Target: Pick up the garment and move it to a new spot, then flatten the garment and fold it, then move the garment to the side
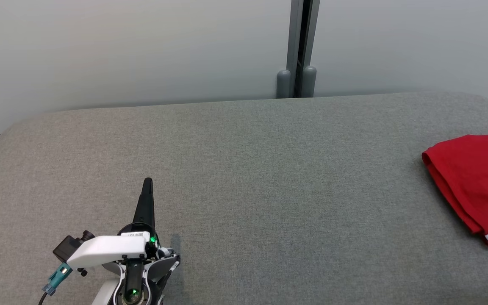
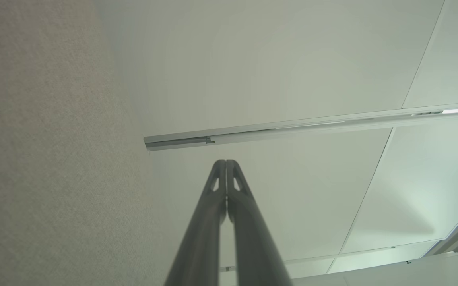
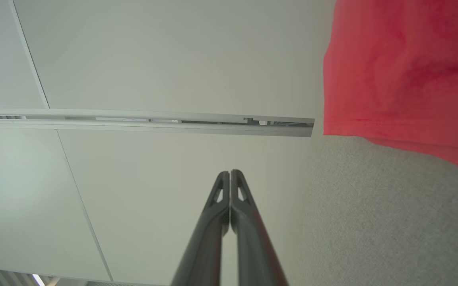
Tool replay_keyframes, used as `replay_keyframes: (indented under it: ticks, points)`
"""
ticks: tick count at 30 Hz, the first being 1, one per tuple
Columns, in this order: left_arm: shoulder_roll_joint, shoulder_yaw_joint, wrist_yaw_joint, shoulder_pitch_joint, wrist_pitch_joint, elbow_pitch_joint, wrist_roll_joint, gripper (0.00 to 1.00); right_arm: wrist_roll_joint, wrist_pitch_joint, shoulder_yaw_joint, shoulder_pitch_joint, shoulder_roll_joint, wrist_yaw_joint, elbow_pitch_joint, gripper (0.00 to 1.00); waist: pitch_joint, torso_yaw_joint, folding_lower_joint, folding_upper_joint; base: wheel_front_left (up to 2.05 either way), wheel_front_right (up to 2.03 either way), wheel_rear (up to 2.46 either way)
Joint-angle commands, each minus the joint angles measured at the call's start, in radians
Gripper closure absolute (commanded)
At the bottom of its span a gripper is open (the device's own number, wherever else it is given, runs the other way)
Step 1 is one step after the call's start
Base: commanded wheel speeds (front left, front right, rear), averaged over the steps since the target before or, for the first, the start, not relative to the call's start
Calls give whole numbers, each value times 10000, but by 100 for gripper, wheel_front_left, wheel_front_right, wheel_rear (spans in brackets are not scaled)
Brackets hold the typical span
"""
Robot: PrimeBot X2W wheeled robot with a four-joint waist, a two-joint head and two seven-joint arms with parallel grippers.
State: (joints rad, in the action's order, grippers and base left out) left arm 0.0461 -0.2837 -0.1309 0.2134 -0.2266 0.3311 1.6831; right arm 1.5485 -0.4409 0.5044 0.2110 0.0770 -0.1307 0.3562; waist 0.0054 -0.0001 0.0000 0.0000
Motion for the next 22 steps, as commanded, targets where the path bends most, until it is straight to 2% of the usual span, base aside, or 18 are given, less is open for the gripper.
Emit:
replay_keyframes:
  ticks: [1,22]
  points:
    - [35,36,-49,137,-26,2,12,100,38,11,-9,-27,85,0,1,100,0,0,0,0,0,0,0]
    - [35,36,-49,137,-27,1,12,100,53,27,-26,-35,94,0,2,100,0,0,0,0,0,0,0]
